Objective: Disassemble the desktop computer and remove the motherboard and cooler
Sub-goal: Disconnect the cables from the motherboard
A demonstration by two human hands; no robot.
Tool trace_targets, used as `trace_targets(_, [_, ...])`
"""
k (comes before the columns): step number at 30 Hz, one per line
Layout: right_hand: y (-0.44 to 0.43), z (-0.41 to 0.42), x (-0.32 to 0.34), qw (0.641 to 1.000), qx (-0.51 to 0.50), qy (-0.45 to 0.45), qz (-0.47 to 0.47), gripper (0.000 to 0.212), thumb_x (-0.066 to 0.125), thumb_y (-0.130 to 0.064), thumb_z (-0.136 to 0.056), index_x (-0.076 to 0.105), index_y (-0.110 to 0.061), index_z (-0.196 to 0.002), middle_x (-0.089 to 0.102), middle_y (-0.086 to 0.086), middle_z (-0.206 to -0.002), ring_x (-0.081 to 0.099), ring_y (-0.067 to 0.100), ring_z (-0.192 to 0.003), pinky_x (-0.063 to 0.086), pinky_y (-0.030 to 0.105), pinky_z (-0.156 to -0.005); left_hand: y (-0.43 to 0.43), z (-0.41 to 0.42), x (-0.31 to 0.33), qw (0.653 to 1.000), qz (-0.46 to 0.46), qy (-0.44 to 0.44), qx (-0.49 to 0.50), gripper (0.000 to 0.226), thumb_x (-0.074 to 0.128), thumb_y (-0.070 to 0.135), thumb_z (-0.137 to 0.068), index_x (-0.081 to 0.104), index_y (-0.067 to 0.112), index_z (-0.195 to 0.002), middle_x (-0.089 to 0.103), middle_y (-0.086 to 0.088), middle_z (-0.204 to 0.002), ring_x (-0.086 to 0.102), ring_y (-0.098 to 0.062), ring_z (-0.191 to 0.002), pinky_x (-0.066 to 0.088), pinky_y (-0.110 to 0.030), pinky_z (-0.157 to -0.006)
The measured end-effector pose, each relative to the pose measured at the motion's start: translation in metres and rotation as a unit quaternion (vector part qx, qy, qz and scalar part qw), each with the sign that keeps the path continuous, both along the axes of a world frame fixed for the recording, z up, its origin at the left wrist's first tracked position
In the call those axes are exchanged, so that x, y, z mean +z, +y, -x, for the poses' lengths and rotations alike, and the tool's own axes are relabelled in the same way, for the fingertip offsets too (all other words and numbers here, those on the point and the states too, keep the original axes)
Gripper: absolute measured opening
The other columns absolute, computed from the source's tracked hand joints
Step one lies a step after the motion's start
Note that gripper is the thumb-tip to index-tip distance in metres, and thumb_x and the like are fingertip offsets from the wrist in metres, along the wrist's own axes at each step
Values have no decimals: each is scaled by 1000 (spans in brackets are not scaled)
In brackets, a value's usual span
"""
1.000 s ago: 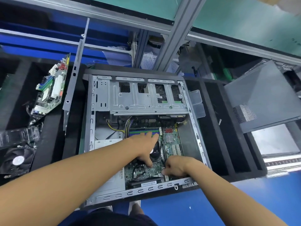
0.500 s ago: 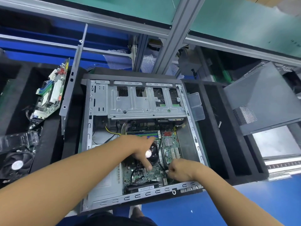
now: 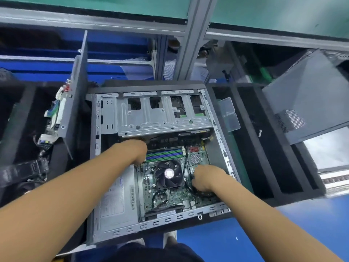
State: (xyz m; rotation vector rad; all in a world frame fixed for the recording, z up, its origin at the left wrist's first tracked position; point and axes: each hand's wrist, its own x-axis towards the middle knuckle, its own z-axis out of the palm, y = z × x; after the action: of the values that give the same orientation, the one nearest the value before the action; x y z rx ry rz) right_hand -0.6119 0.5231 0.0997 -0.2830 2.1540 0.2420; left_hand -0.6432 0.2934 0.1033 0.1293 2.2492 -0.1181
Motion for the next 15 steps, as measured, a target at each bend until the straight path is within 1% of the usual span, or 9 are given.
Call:
trace_targets(2, [-1, 4, -2, 998, -22, 60, 22, 24, 44, -20, -100, 60, -5, -111, 65, 12, -113, 65, 32, -95, 55, 37, -79, -2, 0, -4, 999, -1, -30, 18, 12, 50, 4, -94, 60, 7, -100, 44, -1, -72, 44, -14, -60, 39, -26, -56])
trace_targets(4, [-2, 9, -5, 993, -34, 102, 47, 20, 44, -22, -101, 59, -8, -102, 67, 10, -106, 64, 30, -87, 51, 36, -71, -9, -3, -13, 997, -30, -53, 45, 20, 49, 7, -95, 62, 8, -111, 54, -2, -82, 55, -17, -74, 45, -30, -66])
trace_targets(5, [-2, 11, -6, 991, -42, 107, 62, 19, 44, -23, -101, 57, -9, -97, 66, 9, -101, 63, 29, -82, 50, 35, -68, -14, -4, -16, 995, -55, -55, 65, 19, 47, 6, -95, 61, 9, -108, 57, -4, -87, 57, -18, -77, 46, -30, -66])
trace_targets(7, [-4, 14, -8, 989, -52, 107, 91, 24, 42, -29, -102, 53, -11, -91, 61, 6, -85, 59, 25, -73, 48, 34, -66, -23, -5, -18, 990, -90, -28, 105, 11, 46, 6, -95, 55, 10, -98, 55, -4, -88, 53, -15, -75, 42, -27, -63])
trace_targets(8, [-5, 15, -8, 987, -52, 110, 104, 26, 42, -32, -102, 53, -11, -90, 58, 4, -80, 59, 24, -71, 49, 34, -66, -27, -5, -18, 986, -107, -7, 127, 14, 47, 6, -95, 54, 7, -107, 57, -6, -96, 55, -18, -82, 44, -28, -67])
trace_targets(10, [-9, 18, -8, 983, -51, 128, 124, 28, 42, -33, -102, 53, -11, -90, 59, 4, -81, 61, 25, -73, 52, 35, -68, -30, -7, -14, 977, -132, 29, 167, 36, 46, 5, -95, 49, 7, -131, 58, -14, -120, 59, -24, -102, 49, -31, -79])
trace_targets(11, [-12, 20, -7, 979, -51, 146, 135, 28, 41, -32, -101, 55, -10, -89, 60, 5, -82, 62, 26, -73, 53, 36, -68, -30, -9, -12, 971, -153, 40, 179, 40, 46, 5, -94, 47, 9, -134, 57, -14, -124, 59, -23, -101, 51, -29, -76])
trace_targets(12, [-15, 22, -7, 973, -51, 169, 150, 29, 41, -32, -101, 56, -10, -87, 60, 4, -80, 62, 27, -71, 53, 35, -66, -29, -11, -9, 967, -173, 40, 183, 39, 46, 5, -94, 48, 11, -132, 57, -11, -122, 58, -20, -95, 48, -26, -69])
trace_targets(15, [-31, 27, -8, 950, -49, 230, 204, 27, 39, -29, -100, 55, -13, -84, 60, 5, -75, 58, 29, -66, 45, 33, -59, -30, -16, 2, 968, -196, 1, 155, 34, 47, 6, -94, 53, 15, -127, 56, -10, -116, 50, -15, -88, 38, -26, -68])
